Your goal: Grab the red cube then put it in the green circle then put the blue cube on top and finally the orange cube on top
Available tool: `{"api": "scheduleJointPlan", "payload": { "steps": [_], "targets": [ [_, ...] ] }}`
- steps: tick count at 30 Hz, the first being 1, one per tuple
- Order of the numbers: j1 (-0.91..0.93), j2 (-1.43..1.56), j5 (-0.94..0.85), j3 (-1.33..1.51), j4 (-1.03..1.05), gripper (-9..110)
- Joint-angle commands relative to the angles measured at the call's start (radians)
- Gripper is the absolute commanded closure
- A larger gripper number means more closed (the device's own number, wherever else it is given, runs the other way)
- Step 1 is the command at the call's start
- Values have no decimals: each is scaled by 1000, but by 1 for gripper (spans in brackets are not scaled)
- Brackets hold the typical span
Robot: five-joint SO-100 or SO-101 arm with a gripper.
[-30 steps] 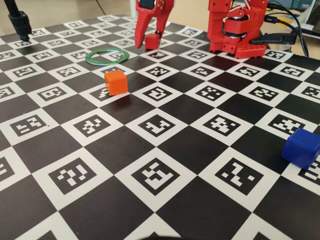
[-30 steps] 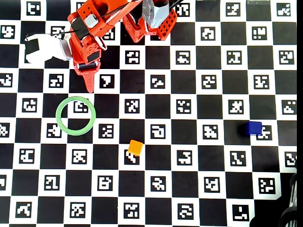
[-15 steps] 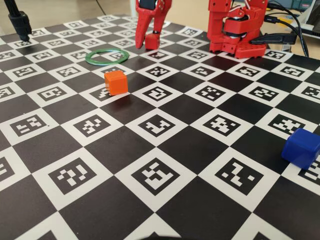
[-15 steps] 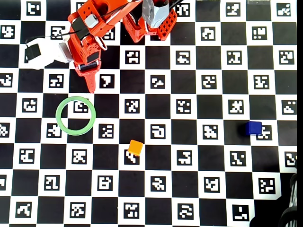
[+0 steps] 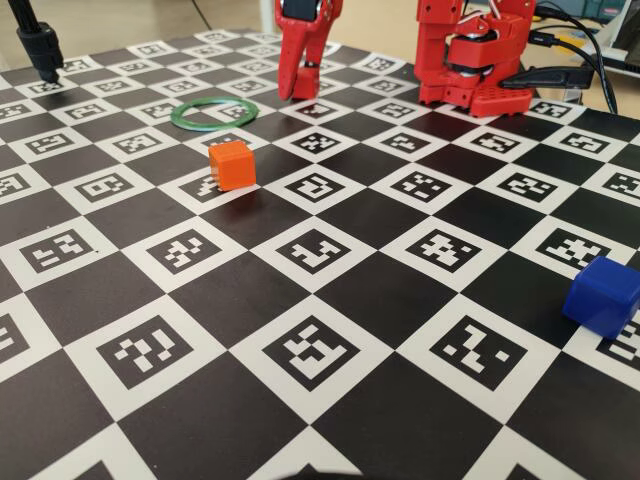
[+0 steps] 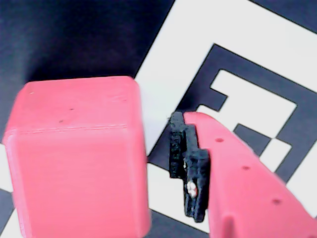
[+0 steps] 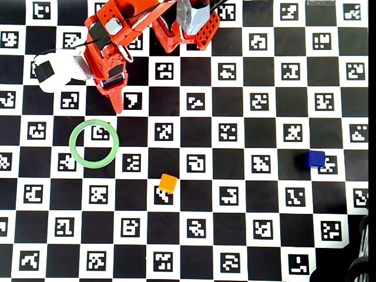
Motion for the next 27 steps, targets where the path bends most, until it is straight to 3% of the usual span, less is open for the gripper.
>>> {"api": "scheduleJointPlan", "payload": {
  "steps": [1,19,27],
  "targets": [
    [-14,5,-26,-5,-2,56],
    [-26,5,-64,-2,11,59],
    [-28,3,-77,-2,17,97]
  ]
}}
